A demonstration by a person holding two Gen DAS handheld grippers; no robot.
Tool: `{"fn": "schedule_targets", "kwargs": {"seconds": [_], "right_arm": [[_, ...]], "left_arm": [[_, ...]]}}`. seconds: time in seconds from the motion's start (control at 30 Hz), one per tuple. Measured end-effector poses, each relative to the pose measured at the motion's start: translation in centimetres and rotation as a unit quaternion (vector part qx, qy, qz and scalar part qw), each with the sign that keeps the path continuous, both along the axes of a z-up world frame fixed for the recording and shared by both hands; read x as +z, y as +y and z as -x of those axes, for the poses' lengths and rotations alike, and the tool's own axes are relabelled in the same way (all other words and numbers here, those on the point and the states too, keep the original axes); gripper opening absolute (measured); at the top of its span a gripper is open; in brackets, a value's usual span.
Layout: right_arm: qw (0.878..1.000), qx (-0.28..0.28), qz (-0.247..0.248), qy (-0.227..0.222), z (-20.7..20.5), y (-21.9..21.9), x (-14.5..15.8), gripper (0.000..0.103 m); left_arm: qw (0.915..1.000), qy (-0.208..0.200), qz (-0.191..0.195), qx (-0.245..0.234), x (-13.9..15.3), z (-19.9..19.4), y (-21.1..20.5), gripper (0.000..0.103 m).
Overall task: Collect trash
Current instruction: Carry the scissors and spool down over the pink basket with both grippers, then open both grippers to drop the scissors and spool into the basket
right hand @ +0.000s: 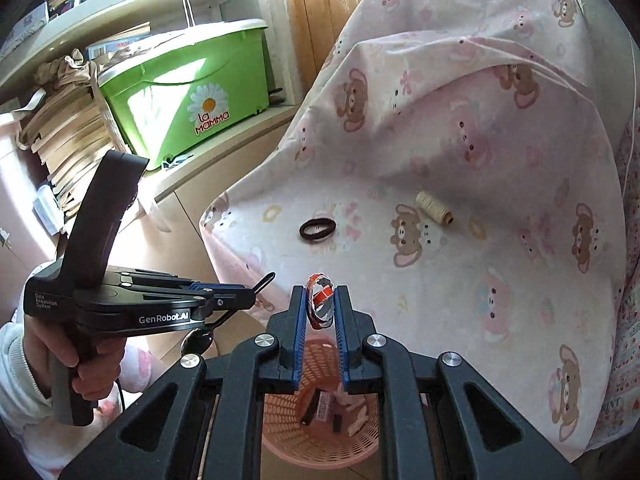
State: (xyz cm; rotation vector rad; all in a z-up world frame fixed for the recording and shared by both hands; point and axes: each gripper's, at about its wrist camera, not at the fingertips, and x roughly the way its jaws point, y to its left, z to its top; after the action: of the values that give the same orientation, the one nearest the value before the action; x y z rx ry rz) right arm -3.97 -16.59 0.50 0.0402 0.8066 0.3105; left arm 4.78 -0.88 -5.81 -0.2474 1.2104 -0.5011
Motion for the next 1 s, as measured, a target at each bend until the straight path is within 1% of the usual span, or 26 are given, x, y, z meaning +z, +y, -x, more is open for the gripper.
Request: {"fn": "schedule_targets", "kwargs": {"seconds": [0.07, 0.13, 0.27, 0.37, 0.43, 0.53, 0.6, 0.7, 0.83, 1.0], "right_arm": [[1.000, 0.004, 0.003, 0.010, 0.0, 0.1, -0.7, 0.015], [1.000, 0.015, 0.004, 0.020, 0.0, 0.3, -1.3, 0.015], [0.998, 0.022, 0.005, 0.056, -0.3, 0.8, -3.2, 0.015], [0.996, 0.017, 0.025, 0.082, -0.8, 1.3, -5.2, 0.015], [0.994, 0.016, 0.034, 0.107, -1.4, 1.5, -6.8, 0.015], [0.989, 0.007, 0.058, 0.135, -2.0, 1.9, -9.2, 0.015], [0.986, 0.007, 0.072, 0.149, -2.3, 2.1, -10.5, 0.015], [0.982, 0.007, 0.089, 0.164, -2.6, 2.4, -12.2, 0.015], [0.978, 0.002, 0.115, 0.171, -3.0, 2.6, -13.8, 0.015], [0.974, 0.004, 0.125, 0.188, -3.4, 2.8, -15.3, 0.015]], "left_arm": [[0.9995, 0.028, 0.015, 0.002, -1.0, -0.1, 0.1, 0.006], [0.9989, 0.045, 0.014, 0.004, -1.8, -0.2, 0.0, 0.006], [0.9980, 0.061, -0.014, 0.011, -3.5, -0.5, -0.2, 0.006], [0.9968, 0.065, -0.045, 0.013, -5.1, -0.8, -0.6, 0.006], [0.9947, 0.079, -0.064, 0.015, -6.6, -0.9, -0.8, 0.007], [0.9917, 0.111, -0.063, 0.014, -8.6, -1.0, -0.9, 0.007], [0.9905, 0.118, -0.071, 0.010, -9.6, -1.1, -1.3, 0.007], [0.9880, 0.119, -0.097, 0.001, -11.0, -1.3, -2.1, 0.007], [0.9852, 0.132, -0.109, -0.007, -12.4, -1.3, -2.7, 0.007], [0.9824, 0.141, -0.121, -0.017, -13.3, -1.1, -3.4, 0.007]]}}
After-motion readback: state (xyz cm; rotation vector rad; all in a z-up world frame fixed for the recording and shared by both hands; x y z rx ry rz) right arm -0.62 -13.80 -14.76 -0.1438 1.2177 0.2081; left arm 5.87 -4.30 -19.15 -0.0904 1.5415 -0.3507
